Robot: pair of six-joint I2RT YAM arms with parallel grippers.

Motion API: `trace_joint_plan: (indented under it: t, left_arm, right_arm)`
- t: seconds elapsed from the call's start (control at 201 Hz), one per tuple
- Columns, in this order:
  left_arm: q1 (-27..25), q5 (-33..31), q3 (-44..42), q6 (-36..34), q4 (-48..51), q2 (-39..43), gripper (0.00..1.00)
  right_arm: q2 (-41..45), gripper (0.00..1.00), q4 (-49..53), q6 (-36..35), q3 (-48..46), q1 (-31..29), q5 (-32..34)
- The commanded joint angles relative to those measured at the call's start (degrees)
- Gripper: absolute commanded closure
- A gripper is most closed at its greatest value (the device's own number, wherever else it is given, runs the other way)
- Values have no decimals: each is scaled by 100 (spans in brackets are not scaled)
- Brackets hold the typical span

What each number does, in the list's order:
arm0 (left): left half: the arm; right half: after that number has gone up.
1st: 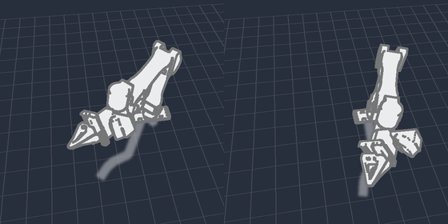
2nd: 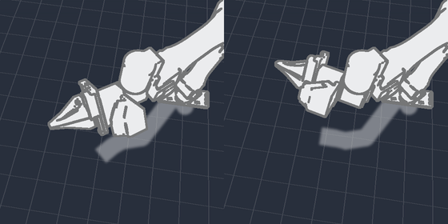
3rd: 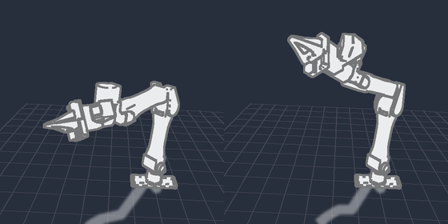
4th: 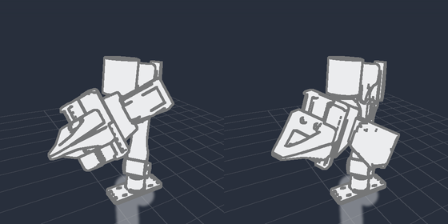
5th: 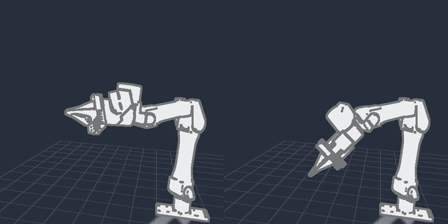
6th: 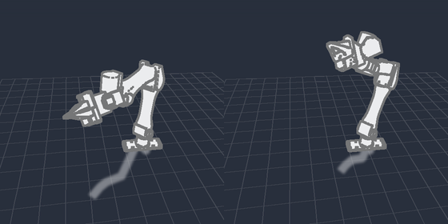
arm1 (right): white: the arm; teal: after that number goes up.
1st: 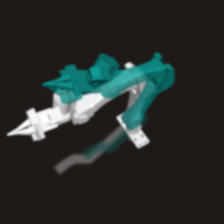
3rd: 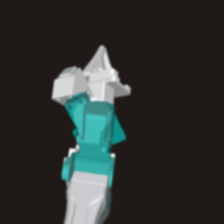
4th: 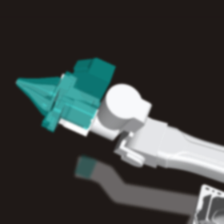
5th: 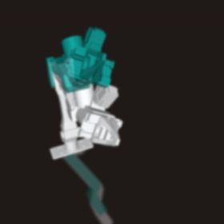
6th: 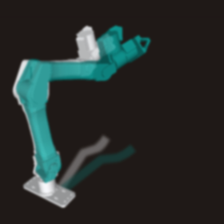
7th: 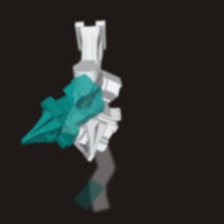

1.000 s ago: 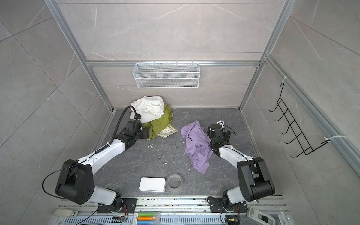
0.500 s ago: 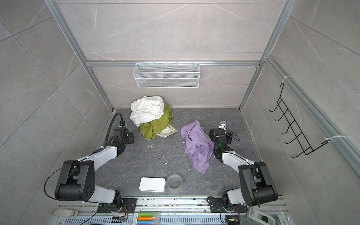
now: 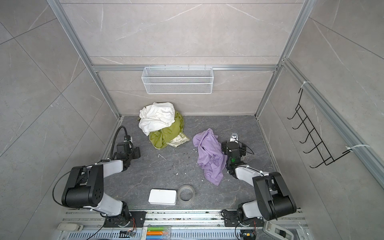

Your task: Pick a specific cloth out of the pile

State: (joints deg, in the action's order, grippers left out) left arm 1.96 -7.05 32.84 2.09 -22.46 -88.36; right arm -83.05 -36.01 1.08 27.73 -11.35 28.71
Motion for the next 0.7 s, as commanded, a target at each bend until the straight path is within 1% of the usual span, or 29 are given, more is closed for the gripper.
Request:
trace_joint_plan:
  t: [0.0, 0.05, 0.105, 0.134, 0.159, 0.229, 0.254, 0.309, 0.384, 0.433, 0.453, 0.498, 0.518, 0.553, 0.563, 0.583, 0.628, 0.638, 0.653, 0.692]
  left_arm:
    - [59, 113, -240, -97, -864, 275, 33]
    - [52, 32, -421, -65, -1106, 352, 33]
    - [51, -45, -617, -36, -1411, 404, 32]
    - [52, -89, -737, -25, -1605, 423, 31]
    - [44, -102, -849, -13, -1783, 426, 30]
    - [42, -85, -1181, -35, -2554, 249, 29]
    - [29, -68, -1241, -69, -2847, 149, 26]
    - [27, -36, -1171, -59, -2489, 256, 20]
    - [31, -60, -1198, -74, -2631, 206, 15]
    - [26, -46, -1187, -66, -2550, 232, 14]
    - [24, -57, -1198, -76, -2617, 211, 14]
    - [32, -60, -1189, -66, -2576, 225, 13]
    - [29, -52, -1184, -70, -2548, 233, 13]
    - [30, -60, -1191, -76, -2593, 219, 12]
    - [32, -66, -1198, -75, -2609, 215, 11]
    - [31, -62, -1194, -77, -2603, 214, 11]
    - [32, -56, -1185, -76, -2567, 231, 10]
    - [28, -57, -1188, -70, -2570, 231, 8]
    - [26, -59, -1192, -72, -2581, 223, 2]
    - [26, -61, -1192, -74, -2585, 222, 0]
  right_arm:
    - [-262, 2, -866, 94, -327, 64, -154]
    - [-147, 3, -800, 195, -405, 90, -141]
    - [-98, 4, -1325, 264, -717, 191, -228]
    - [-46, 3, -1421, 271, -802, 229, -340]
    - [-13, 1, -1453, 265, -852, 230, -422]
    - [-47, 1, -1716, 213, -951, 237, -512]
    - [-45, 1, -1733, 208, -961, 233, -522]
    - [-21, 1, -1790, 196, -1015, 239, -548]
    - [-180, 1, -2038, 182, -1155, 256, -793]
    - [-697, 0, -3012, -112, -1170, 225, -765]
    - [-603, 0, -2814, -49, -1146, 223, -786]
    - [-267, 1, -1732, 190, -971, 284, -923]
    - [-309, 0, -1849, 180, -963, 307, -962]
    - [-552, 0, -2439, 55, -1019, 314, -896]
    - [-562, 0, -2473, 53, -1021, 316, -895]
    - [-534, 1, -2406, 66, -1040, 315, -892]
    - [-338, 1, -1867, 172, -965, 330, -935]
    - [-329, 1, -1860, 173, -963, 323, -943]
    - [-348, 1, -1952, 160, -975, 330, -922]
    - [-479, 0, -2225, 130, -996, 327, -919]
